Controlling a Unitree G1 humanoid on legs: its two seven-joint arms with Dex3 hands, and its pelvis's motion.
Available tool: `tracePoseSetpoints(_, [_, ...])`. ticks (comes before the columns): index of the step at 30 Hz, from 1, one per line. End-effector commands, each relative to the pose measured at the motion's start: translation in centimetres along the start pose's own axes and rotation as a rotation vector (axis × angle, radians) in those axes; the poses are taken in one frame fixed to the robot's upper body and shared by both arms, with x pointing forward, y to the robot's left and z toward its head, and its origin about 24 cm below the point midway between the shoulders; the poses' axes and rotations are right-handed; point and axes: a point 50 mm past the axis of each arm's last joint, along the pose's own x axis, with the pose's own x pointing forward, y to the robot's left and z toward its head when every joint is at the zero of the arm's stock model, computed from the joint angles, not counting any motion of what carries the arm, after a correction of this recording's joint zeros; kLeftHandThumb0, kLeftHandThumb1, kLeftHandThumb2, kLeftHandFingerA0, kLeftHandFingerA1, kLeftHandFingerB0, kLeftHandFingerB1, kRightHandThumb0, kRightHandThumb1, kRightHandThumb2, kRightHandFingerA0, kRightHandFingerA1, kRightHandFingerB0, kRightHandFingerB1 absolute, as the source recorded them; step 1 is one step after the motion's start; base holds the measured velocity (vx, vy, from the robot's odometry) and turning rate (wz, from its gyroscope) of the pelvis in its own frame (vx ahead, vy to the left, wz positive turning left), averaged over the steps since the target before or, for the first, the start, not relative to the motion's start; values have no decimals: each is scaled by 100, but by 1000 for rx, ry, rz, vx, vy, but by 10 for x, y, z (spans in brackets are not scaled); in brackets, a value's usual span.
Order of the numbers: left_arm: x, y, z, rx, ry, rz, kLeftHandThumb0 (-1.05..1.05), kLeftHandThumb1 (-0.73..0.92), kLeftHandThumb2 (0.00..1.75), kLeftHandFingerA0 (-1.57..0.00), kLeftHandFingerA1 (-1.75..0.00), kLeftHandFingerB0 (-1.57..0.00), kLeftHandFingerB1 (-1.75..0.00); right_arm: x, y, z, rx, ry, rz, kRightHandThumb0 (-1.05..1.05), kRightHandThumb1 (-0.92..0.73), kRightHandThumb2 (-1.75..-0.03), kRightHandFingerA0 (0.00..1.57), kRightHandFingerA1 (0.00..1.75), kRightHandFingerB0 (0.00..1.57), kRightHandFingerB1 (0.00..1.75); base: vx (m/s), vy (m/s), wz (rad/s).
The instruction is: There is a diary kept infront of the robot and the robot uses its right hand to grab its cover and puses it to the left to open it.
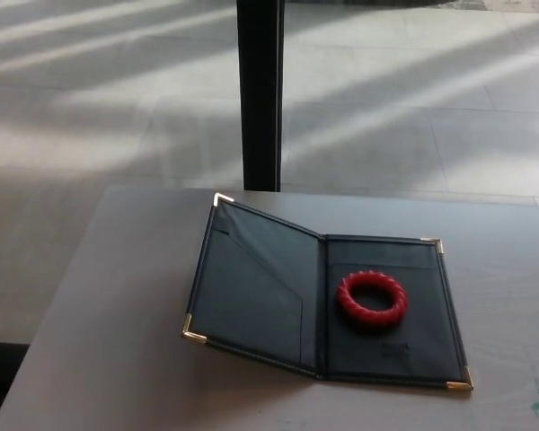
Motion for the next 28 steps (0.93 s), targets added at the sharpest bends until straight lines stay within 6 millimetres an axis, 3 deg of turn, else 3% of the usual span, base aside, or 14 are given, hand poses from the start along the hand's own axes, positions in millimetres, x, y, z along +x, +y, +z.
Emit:
tracePoseSetpoints(1, [0,11,16,-10,-61,17,-62,86,129,-41,-85,-18,-66,-5,5,-27,358,119,-62,-72,-90,-67,65,90,59,61,0,0,0])
tracePoseSetpoints(2, [0,11,17,-9,-61,16,-68,92,98,-22,-107,-18,-78,-5,6,-26,352,120,-55,-72,-90,-67,63,88,59,61,0,0,0])
tracePoseSetpoints(6, [-1,9,17,-26,-61,10,-69,92,97,-21,-107,-17,-77,-3,14,-25,350,129,-2,-73,-92,-67,61,82,54,59,0,0,0])
tracePoseSetpoints(8, [-1,9,17,-27,-58,-7,-69,92,99,-20,-102,-17,-75,-4,18,-26,335,146,17,-73,-92,-67,70,76,54,55,0,0,0])
tracePoseSetpoints(9, [-1,8,18,-39,-57,-8,-72,87,115,-28,-83,-22,-69,-6,19,-28,304,146,54,-75,-92,-71,69,69,48,53,0,0,0])
tracePoseSetpoints(10, [-1,6,18,-45,-56,-11,-72,87,115,-28,-83,-22,-69,-6,19,-28,293,144,70,-75,-92,-71,69,69,48,53,0,0,0])
tracePoseSetpoints(11, [-1,4,18,-46,-53,-5,-63,86,128,-41,-85,-20,-67,-7,20,-28,300,149,69,-75,-92,-70,71,68,49,52,0,0,0])
tracePoseSetpoints(12, [-1,3,19,-45,-55,-9,-68,92,98,-20,-107,-17,-78,-7,20,-28,308,151,69,-75,-92,-69,71,67,50,52,0,0,0])
tracePoseSetpoints(17, [-1,5,15,-71,-52,-26,-67,92,99,-17,-106,-15,-77,-7,21,-24,296,143,95,-76,-92,-69,69,67,51,53,0,0,0])
tracePoseSetpoints(18, [-2,8,14,-62,-55,-7,-58,85,129,-39,-82,-15,-64,-6,22,-22,299,141,95,-75,-92,-67,72,67,53,53,0,0,0])
tracePoseSetpoints(19, [-2,9,13,-47,-60,10,-58,85,129,-39,-82,-15,-64,-5,23,-21,296,139,93,-75,-92,-67,72,67,53,53,0,0,0])
tracePoseSetpoints(20, [-3,9,14,-45,-56,5,-67,92,98,-22,-104,-19,-77,-6,23,-21,284,136,104,-76,-92,-68,69,66,53,54,0,0,0])
tracePoseSetpoints(28, [-1,13,12,-41,-43,-25,-67,92,100,-18,-101,-15,-74,-6,21,-18,283,131,122,-76,-92,-69,67,68,51,54,0,0,0])
